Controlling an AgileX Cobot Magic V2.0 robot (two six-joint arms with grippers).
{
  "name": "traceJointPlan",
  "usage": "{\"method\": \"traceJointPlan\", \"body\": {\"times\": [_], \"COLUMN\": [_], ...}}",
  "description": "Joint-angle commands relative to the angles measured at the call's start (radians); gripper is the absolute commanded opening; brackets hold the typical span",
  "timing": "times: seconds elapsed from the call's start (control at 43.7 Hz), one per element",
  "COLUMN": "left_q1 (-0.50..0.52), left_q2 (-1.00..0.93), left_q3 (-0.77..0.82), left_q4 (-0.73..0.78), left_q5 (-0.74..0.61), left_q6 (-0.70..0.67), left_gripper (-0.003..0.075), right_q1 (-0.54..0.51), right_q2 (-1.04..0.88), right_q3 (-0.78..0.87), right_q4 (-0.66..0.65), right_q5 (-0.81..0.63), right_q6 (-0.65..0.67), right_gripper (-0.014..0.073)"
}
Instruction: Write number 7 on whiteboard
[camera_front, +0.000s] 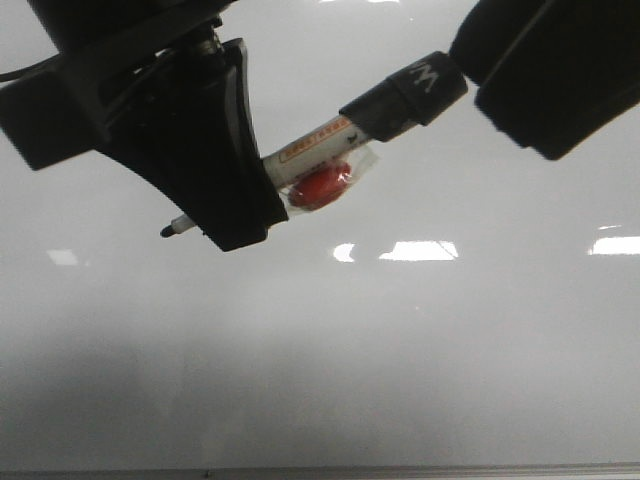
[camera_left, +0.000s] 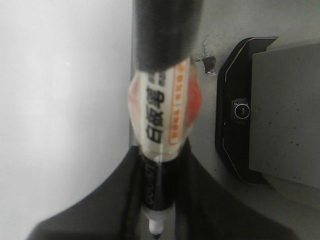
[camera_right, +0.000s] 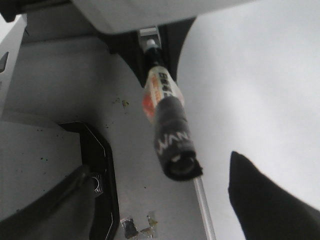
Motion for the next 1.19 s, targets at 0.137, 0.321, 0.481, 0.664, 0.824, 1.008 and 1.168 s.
{"method": "traceJointPlan", "body": {"times": [0.137, 0.321, 0.481, 0.664, 0.824, 1.008, 1.168], "left_q1": [-0.008, -0.008, -0.008, -0.008, -0.008, -0.002, 0.038], "left_q2": [-0.032, -0.032, -0.032, -0.032, -0.032, -0.057, -0.155], "left_q3": [-0.034, -0.034, -0.034, -0.034, -0.034, -0.036, -0.036], "left_q4": [-0.017, -0.017, -0.017, -0.017, -0.017, -0.017, -0.014], "left_q5": [-0.031, -0.035, -0.050, -0.050, -0.050, -0.054, -0.050], "left_q6": [0.010, 0.024, 0.024, 0.024, 0.024, 0.006, -0.051], "left_gripper": [-0.0020, -0.0020, -0.0020, -0.0019, 0.0134, 0.0365, 0.0378], "right_q1": [0.076, 0.078, 0.078, 0.078, 0.078, 0.078, 0.068], "right_q2": [0.056, 0.087, 0.095, 0.095, 0.095, 0.095, 0.092], "right_q3": [-0.034, -0.034, -0.034, -0.034, -0.034, -0.034, -0.034], "right_q4": [0.054, 0.102, 0.105, 0.105, 0.105, 0.105, 0.098], "right_q5": [-0.140, -0.185, -0.181, -0.181, -0.177, -0.177, -0.177], "right_q6": [-0.017, -0.017, -0.017, -0.017, -0.017, -0.017, -0.009], "right_gripper": [0.0571, 0.0543, 0.0358, 0.0122, -0.0017, -0.0055, -0.0055]}}
